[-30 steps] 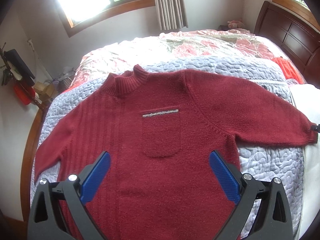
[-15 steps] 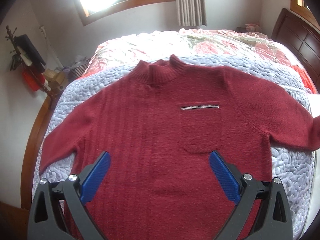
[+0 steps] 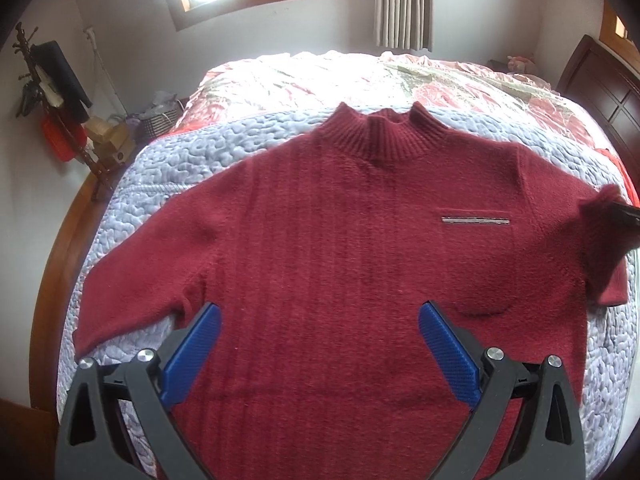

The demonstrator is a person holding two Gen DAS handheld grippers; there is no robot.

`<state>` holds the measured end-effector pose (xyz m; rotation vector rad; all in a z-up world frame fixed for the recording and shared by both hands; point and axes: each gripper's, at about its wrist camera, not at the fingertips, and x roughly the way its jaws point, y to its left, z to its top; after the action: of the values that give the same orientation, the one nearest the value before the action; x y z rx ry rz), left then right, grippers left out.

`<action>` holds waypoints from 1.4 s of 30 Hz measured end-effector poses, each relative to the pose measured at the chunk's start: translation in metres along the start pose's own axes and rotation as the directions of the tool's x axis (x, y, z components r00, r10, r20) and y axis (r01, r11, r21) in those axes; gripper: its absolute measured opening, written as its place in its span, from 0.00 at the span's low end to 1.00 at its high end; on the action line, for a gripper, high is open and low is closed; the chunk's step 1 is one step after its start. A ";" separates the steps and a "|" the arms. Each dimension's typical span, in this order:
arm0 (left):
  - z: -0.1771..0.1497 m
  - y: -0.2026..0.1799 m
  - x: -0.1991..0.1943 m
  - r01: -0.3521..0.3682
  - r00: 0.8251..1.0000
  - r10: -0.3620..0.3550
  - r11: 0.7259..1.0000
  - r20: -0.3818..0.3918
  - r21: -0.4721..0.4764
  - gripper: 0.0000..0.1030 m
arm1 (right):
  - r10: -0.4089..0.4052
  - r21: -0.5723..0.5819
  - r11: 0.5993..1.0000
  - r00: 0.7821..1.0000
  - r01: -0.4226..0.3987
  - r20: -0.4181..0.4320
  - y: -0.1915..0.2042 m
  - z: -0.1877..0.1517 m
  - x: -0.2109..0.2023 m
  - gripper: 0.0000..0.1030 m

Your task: Fold small clothes

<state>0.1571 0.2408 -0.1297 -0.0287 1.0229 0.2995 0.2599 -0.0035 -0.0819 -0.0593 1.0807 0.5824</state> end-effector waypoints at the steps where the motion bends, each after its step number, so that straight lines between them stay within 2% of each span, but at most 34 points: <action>1: -0.001 0.004 0.001 0.003 1.000 -0.003 1.000 0.000 -0.002 0.96 | 0.025 -0.004 1.000 1.000 -0.025 -0.005 0.013 0.006 0.009 0.09; 5: -0.003 0.015 0.010 0.011 1.000 -0.011 1.000 -0.012 -0.010 0.96 | 0.076 0.008 0.997 0.995 -0.075 -0.063 0.041 0.015 0.052 0.11; 7: -0.004 0.016 0.016 0.014 1.000 -0.014 1.000 -0.024 -0.007 0.96 | 0.103 0.033 0.995 0.988 -0.099 -0.112 0.045 0.015 0.074 0.23; 8: -0.005 0.015 0.020 0.016 0.999 -0.016 1.000 -0.033 -0.003 0.96 | 0.114 0.053 0.993 0.985 -0.108 -0.129 0.045 0.013 0.080 0.35; 12: -0.007 0.004 0.029 0.055 0.997 -0.055 0.998 -0.060 0.005 0.96 | 0.152 0.089 0.986 0.984 -0.143 -0.098 0.033 0.006 0.062 0.36; 15: -0.006 -0.016 0.035 0.118 0.989 -0.118 0.993 -0.085 -0.007 0.96 | 0.087 0.096 0.992 0.994 -0.081 -0.059 0.011 -0.002 0.032 0.37; 19: 0.004 -0.062 0.044 0.220 0.967 -0.220 0.975 -0.127 -0.017 0.96 | -0.022 0.108 0.994 0.998 0.027 -0.050 -0.024 -0.023 0.000 0.37; 21: 0.009 -0.086 0.051 0.242 0.961 -0.241 0.970 -0.138 -0.016 0.96 | -0.063 0.124 0.990 0.997 0.069 -0.048 -0.040 -0.037 -0.012 0.37; 27: 0.017 -0.142 0.079 0.239 0.948 -0.238 0.971 -0.210 -0.018 0.96 | -0.125 0.210 0.969 0.991 0.133 -0.050 -0.092 -0.085 -0.037 0.38; 29: 0.018 -0.155 0.084 0.247 0.944 -0.245 0.969 -0.223 -0.020 0.88 | -0.128 0.235 0.963 0.991 0.136 -0.050 -0.105 -0.096 -0.040 0.38; 30: 0.017 -0.162 0.086 0.260 0.939 -0.258 0.965 -0.228 -0.020 0.73 | -0.132 0.248 0.959 0.990 0.140 -0.049 -0.111 -0.102 -0.042 0.38; 32: 0.017 -0.171 0.087 0.258 0.938 -0.255 0.966 -0.235 -0.019 0.58 | -0.128 0.271 0.953 0.990 0.137 -0.051 -0.119 -0.111 -0.043 0.38; 34: 0.017 -0.176 0.085 0.266 0.939 -0.264 0.964 -0.222 -0.024 0.34 | -0.126 0.288 0.948 0.991 0.136 -0.053 -0.125 -0.119 -0.045 0.38; 35: 0.018 -0.177 0.082 0.279 0.937 -0.279 0.960 -0.213 -0.027 0.27 | -0.126 0.291 0.947 0.991 0.136 -0.053 -0.128 -0.123 -0.047 0.38; 36: 0.019 -0.178 0.079 0.301 0.931 -0.300 0.953 -0.206 -0.031 0.14 | -0.128 0.294 0.946 0.990 0.137 -0.052 -0.129 -0.126 -0.048 0.38; 37: 0.021 -0.176 0.077 0.312 0.929 -0.312 0.950 -0.200 -0.033 0.08 | -0.128 0.298 0.944 0.990 0.138 -0.051 -0.130 -0.127 -0.048 0.38; 42: 0.037 -0.145 0.046 0.356 0.927 -0.362 0.931 -0.095 -0.075 0.06 | -0.114 0.321 0.940 0.993 0.119 -0.034 -0.134 -0.126 -0.051 0.38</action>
<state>0.2484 0.1185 -0.1661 -0.2840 1.0932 -0.0099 0.2041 -0.1786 -0.1307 0.1576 1.1664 0.2930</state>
